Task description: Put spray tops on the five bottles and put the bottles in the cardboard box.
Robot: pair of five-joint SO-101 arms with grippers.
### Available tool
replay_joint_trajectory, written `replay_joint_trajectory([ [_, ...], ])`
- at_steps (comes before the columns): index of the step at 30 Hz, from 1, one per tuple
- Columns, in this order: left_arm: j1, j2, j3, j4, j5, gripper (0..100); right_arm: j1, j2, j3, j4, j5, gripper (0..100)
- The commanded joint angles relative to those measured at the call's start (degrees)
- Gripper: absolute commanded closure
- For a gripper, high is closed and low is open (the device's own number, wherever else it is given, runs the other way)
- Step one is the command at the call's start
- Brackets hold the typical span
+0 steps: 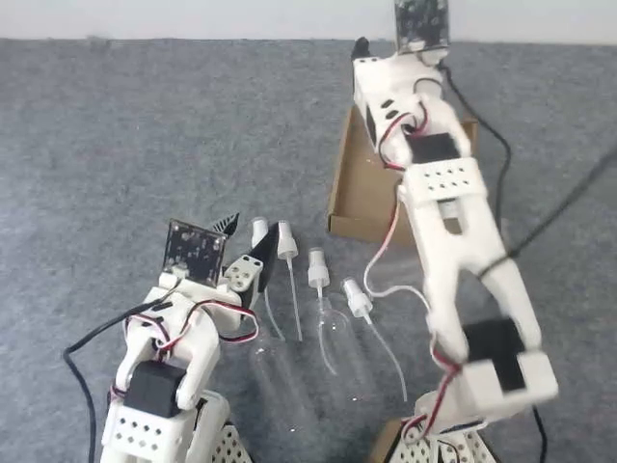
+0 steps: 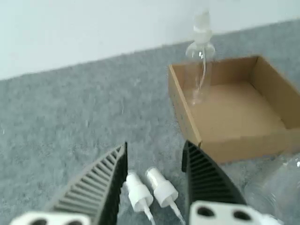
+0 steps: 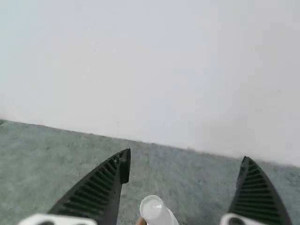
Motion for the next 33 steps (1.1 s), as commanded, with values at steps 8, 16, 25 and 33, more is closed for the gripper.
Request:
replay_joint_trajectory([
  [8,-0.1,-1.1,-0.2,-1.4,0.0,83,0.3,-28.5,-3.3,35.0,-0.6,69.8],
  [16,0.0,-1.1,-0.2,-1.4,0.0,84,0.6,-36.7,-3.3,61.9,-0.6,69.8],
  [25,-0.1,-1.1,-0.1,-1.4,0.0,84,5.0,-37.9,2.0,76.0,-1.3,69.9],
  [33,-0.1,-1.1,-0.1,-1.4,0.0,84,-0.6,-38.0,24.1,61.3,-18.2,69.9],
])
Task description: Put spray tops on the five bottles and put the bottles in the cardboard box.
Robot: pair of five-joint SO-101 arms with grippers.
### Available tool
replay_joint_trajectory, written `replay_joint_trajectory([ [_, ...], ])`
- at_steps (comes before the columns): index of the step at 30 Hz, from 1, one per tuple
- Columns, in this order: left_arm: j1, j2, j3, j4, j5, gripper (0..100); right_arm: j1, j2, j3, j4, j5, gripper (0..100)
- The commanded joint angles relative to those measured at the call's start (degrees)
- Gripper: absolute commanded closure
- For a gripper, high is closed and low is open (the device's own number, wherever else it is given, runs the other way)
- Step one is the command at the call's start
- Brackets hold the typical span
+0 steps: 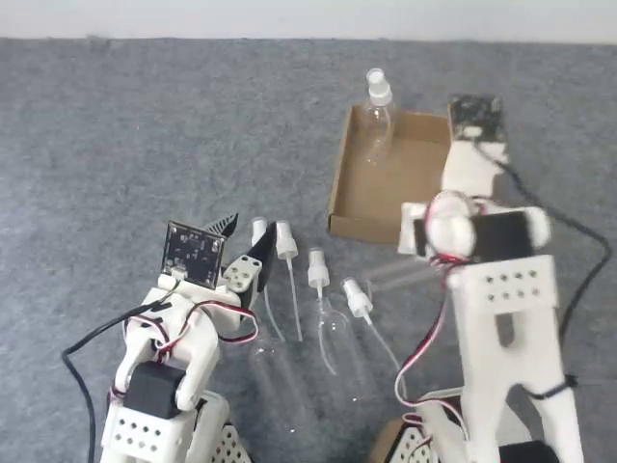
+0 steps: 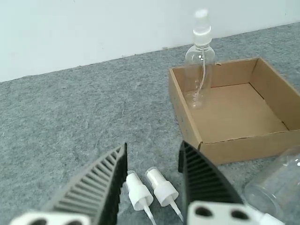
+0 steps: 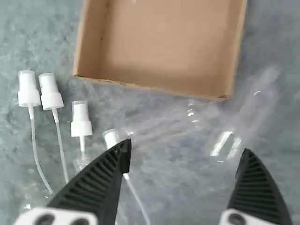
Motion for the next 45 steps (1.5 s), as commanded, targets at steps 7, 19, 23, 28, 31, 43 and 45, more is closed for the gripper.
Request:
replay_joint_trajectory([
  [7,-0.1,-0.9,-0.5,-1.4,0.0,84,-6.1,-1.5,14.1,-10.9,-20.1,69.6],
  [19,-0.1,-0.9,-0.5,-1.4,0.0,84,-6.4,-1.5,23.6,-26.2,-30.1,69.6],
  [23,-0.1,-0.9,-0.5,-1.4,0.0,84,-6.4,-1.2,23.6,-26.2,-30.2,69.6],
  [28,-0.1,-0.9,-0.5,-1.4,0.0,84,-6.4,4.9,22.6,-26.8,-31.8,69.6],
  [31,-0.1,-0.9,-0.5,-1.4,0.0,84,-6.1,9.3,20.7,-27.1,-32.1,69.6],
  [43,-0.1,-0.9,-0.5,-1.4,0.0,84,-6.0,15.7,19.3,-30.3,-32.2,69.7],
  [45,-0.1,-0.9,-0.5,-1.4,0.0,84,-6.0,16.7,19.4,-30.0,-31.9,69.8],
])
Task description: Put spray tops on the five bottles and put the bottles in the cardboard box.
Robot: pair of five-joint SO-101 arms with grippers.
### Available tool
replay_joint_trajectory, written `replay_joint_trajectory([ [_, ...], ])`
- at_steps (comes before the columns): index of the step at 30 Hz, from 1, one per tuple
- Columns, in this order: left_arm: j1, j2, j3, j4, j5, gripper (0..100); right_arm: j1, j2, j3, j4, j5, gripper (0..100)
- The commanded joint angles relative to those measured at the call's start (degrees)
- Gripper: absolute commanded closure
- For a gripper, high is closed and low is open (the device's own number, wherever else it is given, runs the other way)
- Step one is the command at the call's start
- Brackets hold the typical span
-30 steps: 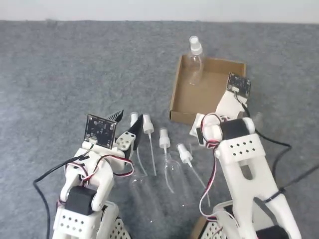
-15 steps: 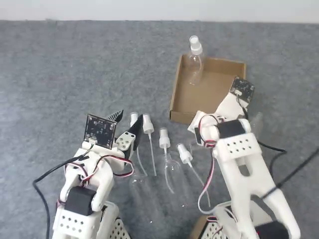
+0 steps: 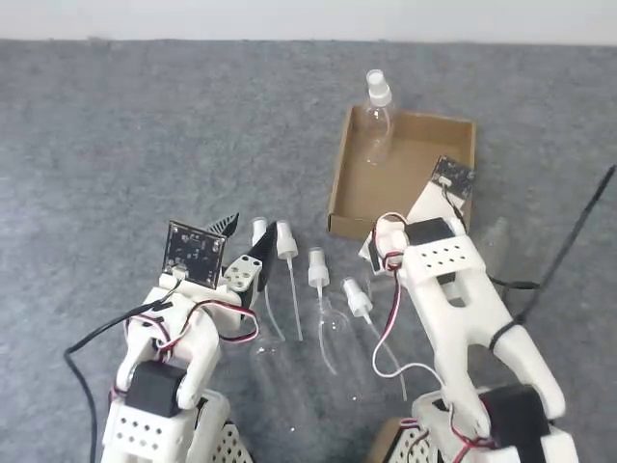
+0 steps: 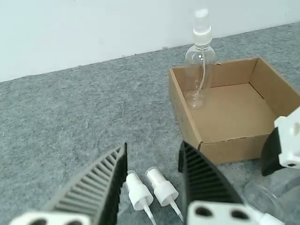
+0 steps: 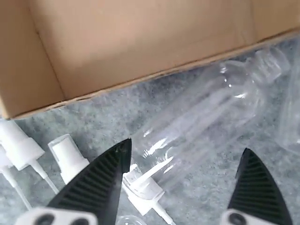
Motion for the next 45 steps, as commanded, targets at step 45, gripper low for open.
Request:
replay_joint_trajectory([
  [45,-0.1,-0.9,-0.5,-1.4,0.0,84,30.6,1.5,-1.6,20.5,62.8,75.0],
])
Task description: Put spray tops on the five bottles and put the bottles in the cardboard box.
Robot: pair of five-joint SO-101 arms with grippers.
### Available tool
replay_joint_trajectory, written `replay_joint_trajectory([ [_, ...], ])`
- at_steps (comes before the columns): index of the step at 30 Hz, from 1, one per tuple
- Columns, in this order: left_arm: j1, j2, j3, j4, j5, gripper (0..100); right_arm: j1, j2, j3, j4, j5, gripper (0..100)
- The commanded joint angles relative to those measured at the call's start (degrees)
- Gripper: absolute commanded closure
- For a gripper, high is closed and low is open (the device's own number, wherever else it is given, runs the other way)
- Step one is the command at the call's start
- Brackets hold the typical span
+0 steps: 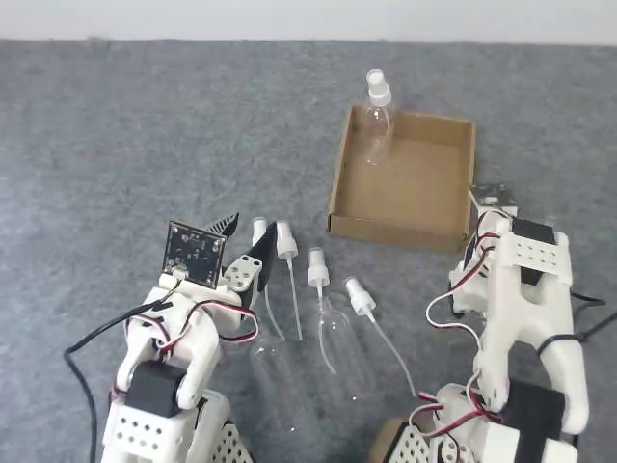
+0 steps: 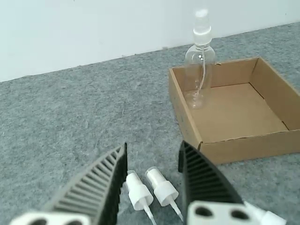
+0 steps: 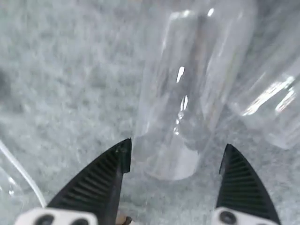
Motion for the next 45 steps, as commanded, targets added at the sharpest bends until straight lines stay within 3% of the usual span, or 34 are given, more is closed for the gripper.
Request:
replay_joint_trajectory([
  [1,-0.1,-0.9,-0.5,-1.4,0.0,84,0.4,-0.5,-1.5,3.4,3.2,75.0],
  [6,-0.1,-0.9,-0.5,-1.4,0.0,84,1.0,-3.6,-1.5,5.4,4.3,75.1],
  [11,-0.1,-0.9,-0.5,-1.4,0.0,84,1.0,-13.9,-1.5,6.7,4.4,81.3],
  [20,-0.1,-0.9,-0.5,-1.4,0.0,84,2.2,-28.5,-6.9,15.9,4.4,62.4],
  [29,-0.1,-0.9,-0.5,-1.4,0.0,84,12.9,-17.2,-13.9,-1.7,-3.0,65.2],
  [38,-0.1,-0.9,-0.5,-1.4,0.0,84,12.0,9.9,-31.6,-0.9,-9.0,66.9],
  [45,-0.1,-0.9,-0.5,-1.4,0.0,84,12.1,26.0,-41.2,-0.3,-9.6,66.9],
])
